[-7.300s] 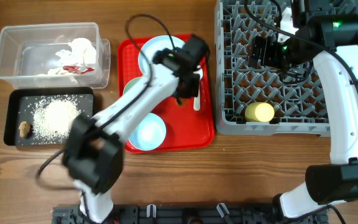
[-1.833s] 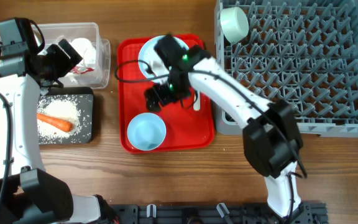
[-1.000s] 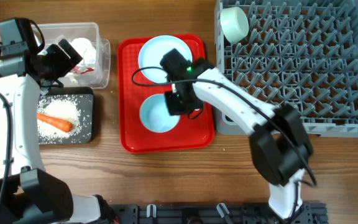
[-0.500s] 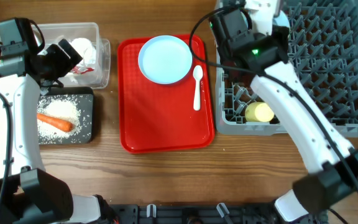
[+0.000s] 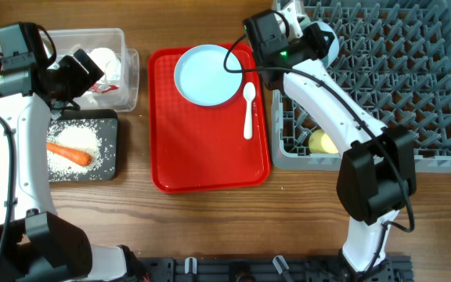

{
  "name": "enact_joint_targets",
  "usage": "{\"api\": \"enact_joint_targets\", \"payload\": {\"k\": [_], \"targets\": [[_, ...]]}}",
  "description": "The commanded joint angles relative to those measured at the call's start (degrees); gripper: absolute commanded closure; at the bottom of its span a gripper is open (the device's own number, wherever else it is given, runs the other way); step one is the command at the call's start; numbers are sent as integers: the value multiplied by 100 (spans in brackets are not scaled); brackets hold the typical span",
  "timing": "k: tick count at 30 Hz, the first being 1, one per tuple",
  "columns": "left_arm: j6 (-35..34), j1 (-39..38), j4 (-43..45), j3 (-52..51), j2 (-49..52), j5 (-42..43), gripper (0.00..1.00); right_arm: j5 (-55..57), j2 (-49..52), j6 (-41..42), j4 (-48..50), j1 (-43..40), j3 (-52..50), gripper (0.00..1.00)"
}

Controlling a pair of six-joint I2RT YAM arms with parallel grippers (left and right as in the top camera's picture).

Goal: Sort waste into correct bins and load items into the dishwasher rack
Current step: 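Insert the light-blue bowl into the dish rack slots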

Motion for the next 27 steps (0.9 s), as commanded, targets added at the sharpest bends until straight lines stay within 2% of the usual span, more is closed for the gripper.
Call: {"api": "enact_joint_targets", "payload": {"k": [1, 9, 13, 19, 27], "targets": [[-15, 37, -2, 52, 35, -37, 0, -256, 74, 442, -184, -208, 22, 96], [-13, 37, -2, 52, 35, -37, 0, -1012, 74, 855, -470, -352, 22, 96], [-15, 37, -2, 52, 35, -37, 0, -1051, 74, 1235, -997, -354, 20, 96], [-13, 37, -2, 52, 35, -37, 0, -688, 74, 1250, -883, -358, 20, 96], [-13, 37, -2, 52, 35, -37, 0, -2214, 74, 1263, -1613, -260, 22, 96]]}}
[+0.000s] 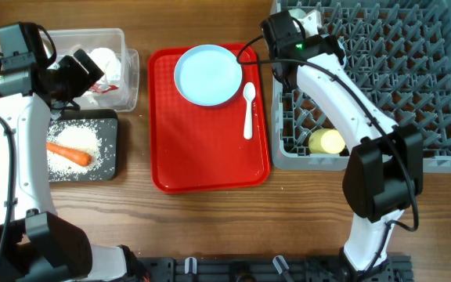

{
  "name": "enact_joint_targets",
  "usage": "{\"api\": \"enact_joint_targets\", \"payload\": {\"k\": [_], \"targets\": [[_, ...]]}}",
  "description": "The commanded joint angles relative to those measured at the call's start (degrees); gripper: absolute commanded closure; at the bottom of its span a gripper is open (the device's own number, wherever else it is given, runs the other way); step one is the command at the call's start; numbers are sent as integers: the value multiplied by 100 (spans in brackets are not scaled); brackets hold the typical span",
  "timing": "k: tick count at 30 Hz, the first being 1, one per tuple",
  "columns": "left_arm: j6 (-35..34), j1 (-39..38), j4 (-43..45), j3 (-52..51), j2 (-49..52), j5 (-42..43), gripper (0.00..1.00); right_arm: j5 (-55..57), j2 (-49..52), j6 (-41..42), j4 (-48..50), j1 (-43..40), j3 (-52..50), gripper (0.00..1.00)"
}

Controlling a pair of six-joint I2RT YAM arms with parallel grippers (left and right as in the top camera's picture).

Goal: Sort waste into correct bins and load items into the dishwasher rack
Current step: 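Insert the light-blue bowl into the dish rack slots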

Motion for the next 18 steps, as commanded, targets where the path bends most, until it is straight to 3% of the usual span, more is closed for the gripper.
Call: {"api": "enact_joint_targets", "payload": {"k": [1, 8, 12, 14, 15, 18], "targets": [[-13, 37, 0, 52, 35, -35, 0, -1357, 85, -15, -240, 111, -66, 96], [-13, 37, 0, 52, 35, -35, 0, -1126, 85, -22, -275, 315, -63, 96], [-13, 37, 0, 52, 35, -35, 0, 1410, 85, 304, -245, 313, -63, 96], [-13, 37, 0, 52, 35, -35, 0, 2850, 85, -33, 33, 315, -52, 96], [-13, 37, 0, 52, 35, -35, 0, 2850, 85, -643, 442, 313, -52, 96], [-13, 37, 0, 52, 35, -35, 0, 2841, 85, -802, 1287, 315, -52, 96]]}}
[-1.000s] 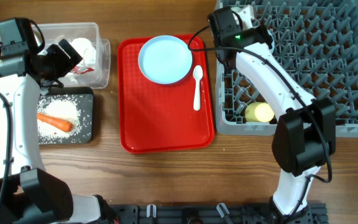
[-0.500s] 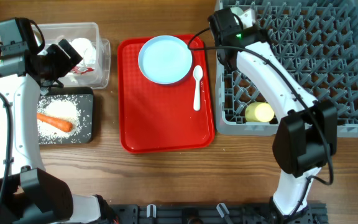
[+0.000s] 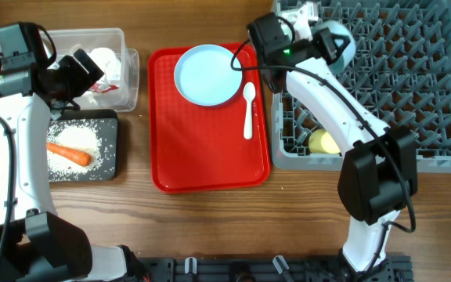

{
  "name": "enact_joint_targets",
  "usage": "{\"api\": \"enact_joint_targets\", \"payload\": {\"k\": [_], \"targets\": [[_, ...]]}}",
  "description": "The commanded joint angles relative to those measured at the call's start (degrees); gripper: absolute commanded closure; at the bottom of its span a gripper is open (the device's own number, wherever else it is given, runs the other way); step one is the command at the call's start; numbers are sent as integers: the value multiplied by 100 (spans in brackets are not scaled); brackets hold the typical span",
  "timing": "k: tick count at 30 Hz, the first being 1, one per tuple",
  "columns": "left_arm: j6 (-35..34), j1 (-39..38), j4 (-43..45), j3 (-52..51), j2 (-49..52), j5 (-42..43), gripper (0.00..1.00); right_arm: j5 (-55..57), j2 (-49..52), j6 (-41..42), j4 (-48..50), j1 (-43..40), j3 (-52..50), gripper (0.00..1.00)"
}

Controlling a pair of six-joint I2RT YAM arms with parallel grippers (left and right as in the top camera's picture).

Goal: Sort waste into correct bins and load items into the dishwasher rack
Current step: 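Insert the light-blue bowl into the dish rack slots, then move the right gripper to the white plate and grip its rim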

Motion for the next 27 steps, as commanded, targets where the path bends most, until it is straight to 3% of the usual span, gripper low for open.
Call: {"api": "enact_joint_targets", "payload": {"k": [1, 5, 16, 22, 27], "targets": [[-13, 37, -2, 52, 35, -37, 0, 634, 85, -365, 501, -4, -11, 96], [-13, 37, -2, 52, 35, -37, 0, 35, 85, -234, 461, -4, -37, 96], [-13, 37, -2, 52, 35, -37, 0, -70, 85, 874, 332, 144, -671, 96], [-13, 37, -2, 52, 35, -37, 0, -1473, 85, 909, 308, 144, -671, 96], [-13, 37, -2, 52, 35, -37, 0, -1506, 85, 925, 227, 144, -671, 96]]}}
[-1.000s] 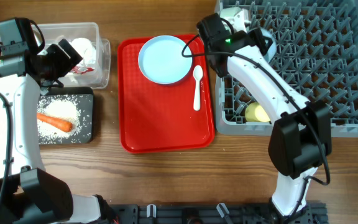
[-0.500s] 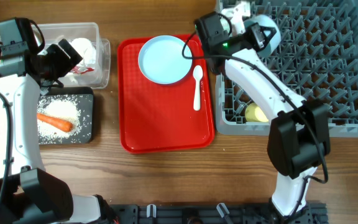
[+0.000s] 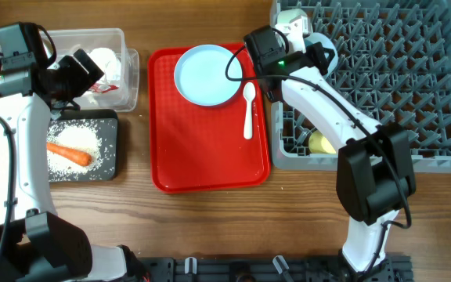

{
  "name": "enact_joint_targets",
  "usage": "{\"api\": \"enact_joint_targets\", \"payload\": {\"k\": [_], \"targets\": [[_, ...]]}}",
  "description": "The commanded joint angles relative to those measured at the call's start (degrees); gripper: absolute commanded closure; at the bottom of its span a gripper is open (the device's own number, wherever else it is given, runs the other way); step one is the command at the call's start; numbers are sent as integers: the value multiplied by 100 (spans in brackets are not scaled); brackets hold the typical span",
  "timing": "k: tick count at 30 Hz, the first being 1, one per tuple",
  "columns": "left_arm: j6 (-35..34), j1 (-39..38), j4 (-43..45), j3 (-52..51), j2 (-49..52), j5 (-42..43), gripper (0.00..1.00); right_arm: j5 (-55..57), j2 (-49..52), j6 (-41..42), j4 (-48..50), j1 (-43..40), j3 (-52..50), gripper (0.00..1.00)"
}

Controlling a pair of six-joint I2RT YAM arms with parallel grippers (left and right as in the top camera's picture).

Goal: Sort waste into correct bins and load items into the dishwasher rack
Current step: 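Move the right gripper to the white plate and grip its rim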

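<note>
On the red tray (image 3: 210, 164) lie a pale blue plate (image 3: 207, 74) and a white spoon (image 3: 247, 110). My right gripper (image 3: 294, 19) hovers over the far left corner of the grey dishwasher rack (image 3: 413, 86). A pale blue round item (image 3: 325, 41) peeks out beside the wrist; whether it is held is unclear. A yellow item (image 3: 325, 142) sits in the rack's near left corner. My left gripper (image 3: 81, 69) hangs over the clear bin (image 3: 124, 39), which holds white crumpled waste (image 3: 104, 59). A carrot (image 3: 69, 153) lies on rice in the black bin (image 3: 110, 164).
The rack fills the right side of the wooden table (image 3: 288, 211), its left wall close to the tray's right edge. The clear and black bins stand at the left, one behind the other. A dark rail runs along the near table edge.
My right wrist has turned over the rack's far left corner, and the pale blue item beside it now shows a little further left, mostly hidden by the arm. The left arm has not moved.
My right gripper stayed over the rack's far left corner throughout, with a pale blue round item beside it at first, hidden at the second moment, then showing to its right, and now tucked behind the arm. Plate, spoon, carrot and left arm stayed put.
</note>
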Motion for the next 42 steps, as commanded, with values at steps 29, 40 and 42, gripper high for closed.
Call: {"api": "enact_joint_targets", "payload": {"k": [29, 40, 42], "targets": [[-13, 37, -2, 52, 35, -37, 0, -8120, -1019, -538, -800, 1128, 815, 0], [-13, 37, -2, 52, 35, -37, 0, -6116, 76, 3484, 686, 1178, 503, 9], [-13, 37, -2, 52, 35, -37, 0, -6317, 485, 3729, 704, 1139, 503, 10]]}}
